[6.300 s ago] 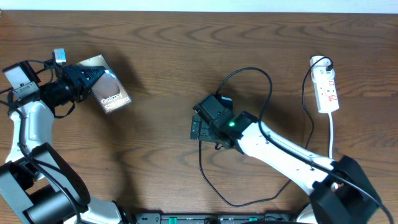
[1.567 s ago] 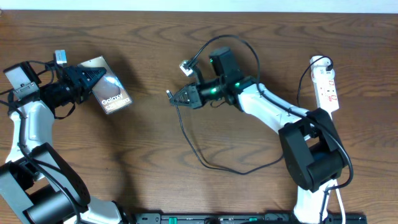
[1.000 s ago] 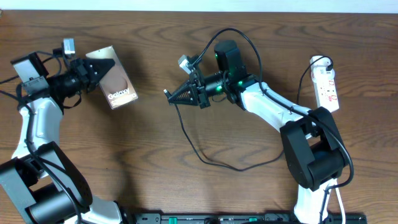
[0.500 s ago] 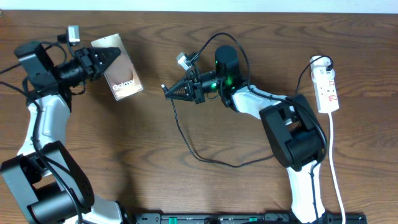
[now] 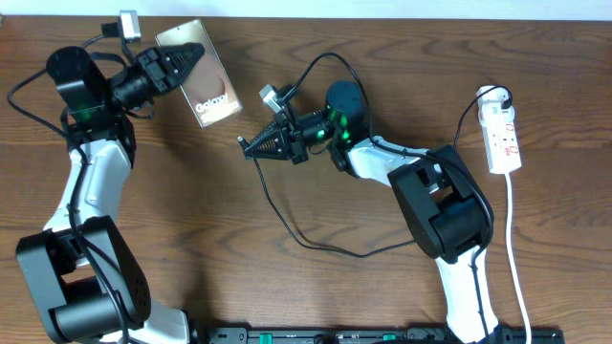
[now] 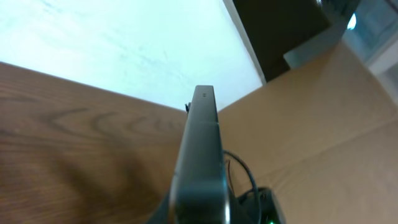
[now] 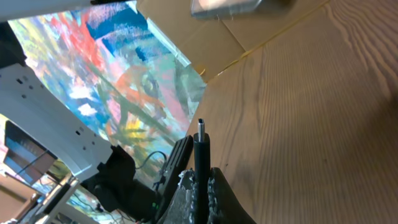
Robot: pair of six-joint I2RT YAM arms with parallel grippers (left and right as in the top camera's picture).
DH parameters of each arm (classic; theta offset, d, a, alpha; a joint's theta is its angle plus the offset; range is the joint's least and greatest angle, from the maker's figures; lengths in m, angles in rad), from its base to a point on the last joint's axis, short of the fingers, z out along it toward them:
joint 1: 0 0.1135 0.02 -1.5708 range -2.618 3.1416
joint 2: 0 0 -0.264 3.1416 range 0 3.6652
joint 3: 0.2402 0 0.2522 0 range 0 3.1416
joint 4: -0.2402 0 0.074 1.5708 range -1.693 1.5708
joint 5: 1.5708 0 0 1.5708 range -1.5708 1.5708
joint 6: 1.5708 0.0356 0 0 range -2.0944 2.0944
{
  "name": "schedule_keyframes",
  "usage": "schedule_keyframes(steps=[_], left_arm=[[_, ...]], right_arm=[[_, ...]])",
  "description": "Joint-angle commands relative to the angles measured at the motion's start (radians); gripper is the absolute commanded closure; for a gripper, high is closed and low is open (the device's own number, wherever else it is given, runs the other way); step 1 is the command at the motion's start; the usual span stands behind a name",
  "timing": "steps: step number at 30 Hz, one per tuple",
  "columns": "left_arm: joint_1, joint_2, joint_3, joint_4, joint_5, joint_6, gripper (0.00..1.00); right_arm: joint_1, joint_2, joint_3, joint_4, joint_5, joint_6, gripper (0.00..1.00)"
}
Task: Plug charger to phone and switch on socket
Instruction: 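Carry the plug with the right gripper toward the phone's bottom edge, then push the plug into the phone's bottom port with the right gripper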
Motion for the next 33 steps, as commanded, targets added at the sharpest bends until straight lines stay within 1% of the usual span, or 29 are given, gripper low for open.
schedule_keyframes(steps=[1,7,12,18,22,33], left_arm=[[-0.003,-0.021,0.006,0.048,-0.078,-0.127,0.92],[-0.004,-0.021,0.005,0.056,-0.112,-0.169,0.93],[-0.004,-0.021,0.005,0.056,-0.112,-0.173,0.93],[-0.015,-0.021,0.005,0.113,-0.084,-0.173,0.92],[-0.036,-0.021,0.005,0.162,-0.05,-0.172,0.92],[-0.051,-0.02,0.005,0.163,-0.018,-0.172,0.93]], right_arm=[[-0.01,0.001,0.005,0.032,0.023,0.074,0.99],[-0.015,0.001,0.005,0.108,0.084,0.166,0.99],[-0.018,0.001,0.005,0.171,0.135,0.267,0.99],[-0.018,0.001,0.005,0.301,0.162,0.38,0.99],[-0.016,0.001,0.005,0.315,0.154,0.396,0.99],[-0.007,0.001,0.005,0.334,0.15,0.403,0.99]])
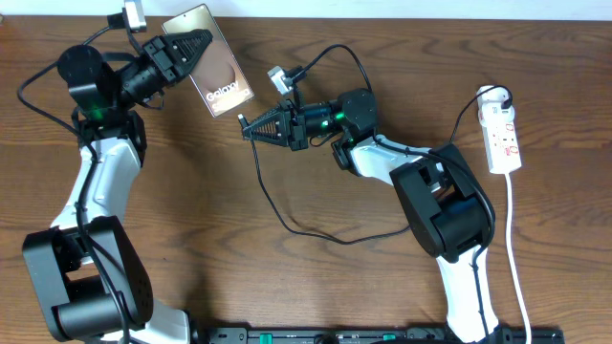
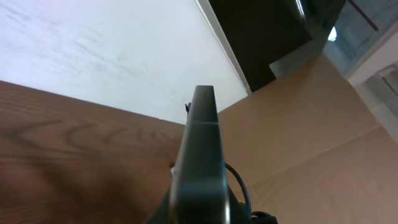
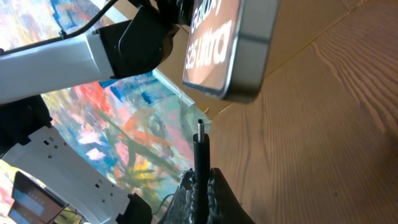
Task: Plug charger to phone and switch on socket
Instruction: 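Push the plug into the phone's bottom port with the right gripper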
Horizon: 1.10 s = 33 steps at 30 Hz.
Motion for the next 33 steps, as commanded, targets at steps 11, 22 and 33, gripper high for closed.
schedule_keyframes(steps=[11,22,33], left_arm=[[-0.024,-0.009,0.005,0.015,0.048,-0.004,0.92],[-0.031,0.008,0.005,0.016,0.047,-0.004,0.93],[-0.03,0.008,0.005,0.016,0.049,-0.001,0.93]], right_arm=[[0.008,0.001,0.005,0.044,0.016,0.027,0.99],[0.008,0.001,0.005,0.044,0.015,0.031,0.99],[0.001,0.001,0.005,0.048,0.008,0.031,0.99]])
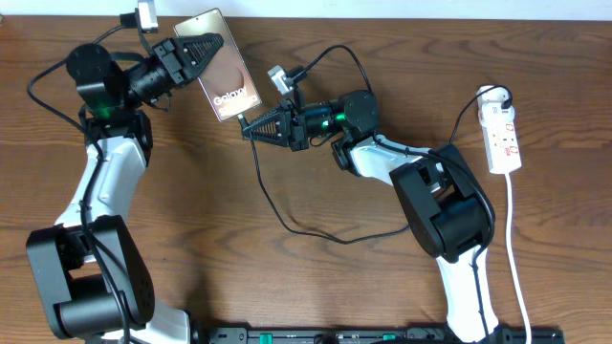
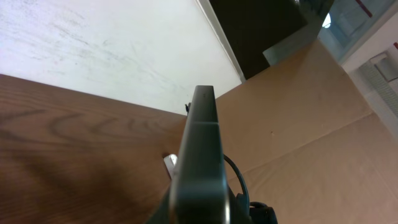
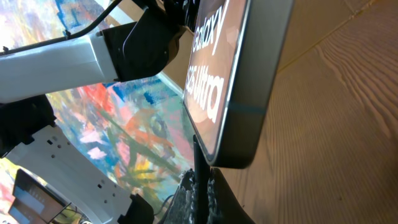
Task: Plug charger to phone and switch on socket
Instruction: 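Push the plug into the phone's bottom port with the right gripper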
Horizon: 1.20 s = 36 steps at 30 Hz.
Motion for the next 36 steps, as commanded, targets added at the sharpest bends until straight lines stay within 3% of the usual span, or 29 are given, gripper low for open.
schedule_keyframes(steps=[1,22,36], left_arm=[[0.002,0.003,0.005,0.013,0.02,-0.002,0.93],[0.002,0.003,0.005,0.013,0.023,-0.002,0.93],[0.001,0.003,0.005,0.013,0.023,-0.002,0.93]], right_arm=[[-0.002,0.001,0.005,0.008,0.007,0.005,0.99],[-0.023,0.001,0.005,0.006,0.003,0.006,0.99],[-0.016,0.001,0.005,0.019,0.059,0.089,0.99]])
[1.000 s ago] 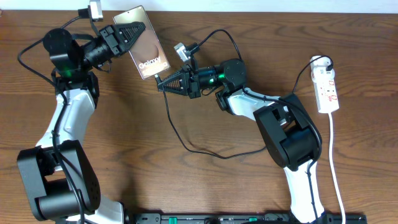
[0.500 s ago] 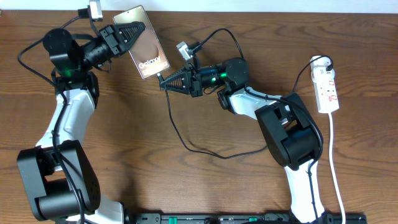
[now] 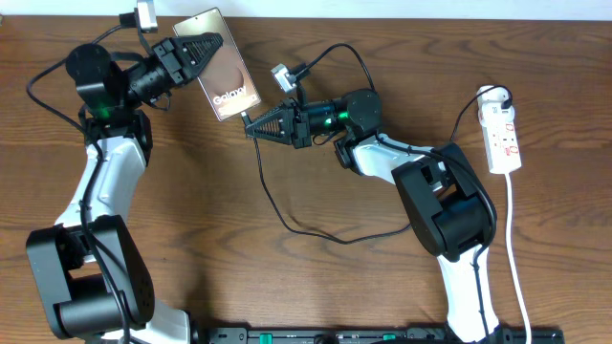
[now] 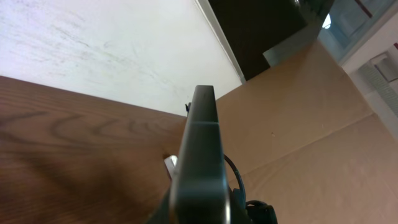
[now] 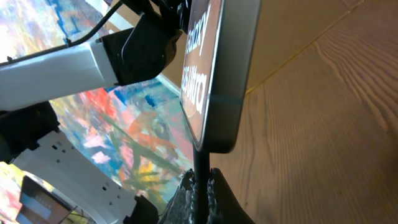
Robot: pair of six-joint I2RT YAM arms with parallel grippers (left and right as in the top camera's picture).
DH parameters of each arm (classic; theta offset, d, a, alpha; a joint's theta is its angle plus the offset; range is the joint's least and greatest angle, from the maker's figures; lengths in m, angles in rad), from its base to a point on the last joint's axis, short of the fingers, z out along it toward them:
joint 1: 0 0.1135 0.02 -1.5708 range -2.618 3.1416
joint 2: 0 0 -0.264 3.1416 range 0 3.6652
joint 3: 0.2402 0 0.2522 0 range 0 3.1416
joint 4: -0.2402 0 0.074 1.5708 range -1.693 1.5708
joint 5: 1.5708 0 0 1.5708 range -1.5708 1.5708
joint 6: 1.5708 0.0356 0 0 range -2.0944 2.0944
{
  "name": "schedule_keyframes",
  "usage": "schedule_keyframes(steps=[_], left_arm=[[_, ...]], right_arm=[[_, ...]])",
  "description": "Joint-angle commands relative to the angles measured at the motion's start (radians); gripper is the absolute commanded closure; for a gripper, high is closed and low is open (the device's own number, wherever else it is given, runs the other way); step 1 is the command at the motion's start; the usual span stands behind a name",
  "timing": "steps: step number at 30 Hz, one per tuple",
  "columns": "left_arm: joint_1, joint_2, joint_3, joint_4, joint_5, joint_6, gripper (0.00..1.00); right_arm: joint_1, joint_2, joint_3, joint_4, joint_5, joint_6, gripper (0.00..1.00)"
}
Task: Plug charger to phone and switch on socket
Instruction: 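Push the plug into the phone's bottom port with the right gripper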
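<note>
My left gripper [image 3: 196,50] is shut on the phone [image 3: 225,80], a gold Galaxy handset held up off the table at the back left; in the left wrist view the phone [image 4: 199,155] shows edge-on. My right gripper [image 3: 253,124] is shut on the black charger plug [image 5: 200,165], whose tip meets the phone's bottom edge [image 5: 217,140]. The black cable [image 3: 316,229] loops over the table to the white power strip [image 3: 503,139] at the far right.
The wooden table [image 3: 287,277] carries the cable loop in its middle. The power strip's white lead [image 3: 516,268] runs down the right edge. A brown cardboard wall [image 4: 311,124] stands behind the table.
My right gripper has shifted slightly right with the plug. The plug tip, then hidden behind the phone's bottom corner, now stands under the middle of the bottom edge. The left arm is unchanged.
At first my left gripper held the phone at the back left while my right gripper held the plug mid-table, well apart. Then the phone stood higher and the plug pointed at it from close by. Then the plug was at the phone's bottom corner, now at its bottom edge.
</note>
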Motion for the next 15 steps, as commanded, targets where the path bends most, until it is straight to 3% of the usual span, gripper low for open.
schedule_keyframes(steps=[1,15], left_arm=[[0.0,0.003,0.005,0.009,0.022,-0.002,0.92],[0.0,0.003,0.005,0.009,0.019,-0.002,0.92]], right_arm=[[0.0,0.001,0.005,0.023,0.066,0.051,0.99],[0.006,0.001,0.005,0.044,0.08,0.072,0.99]])
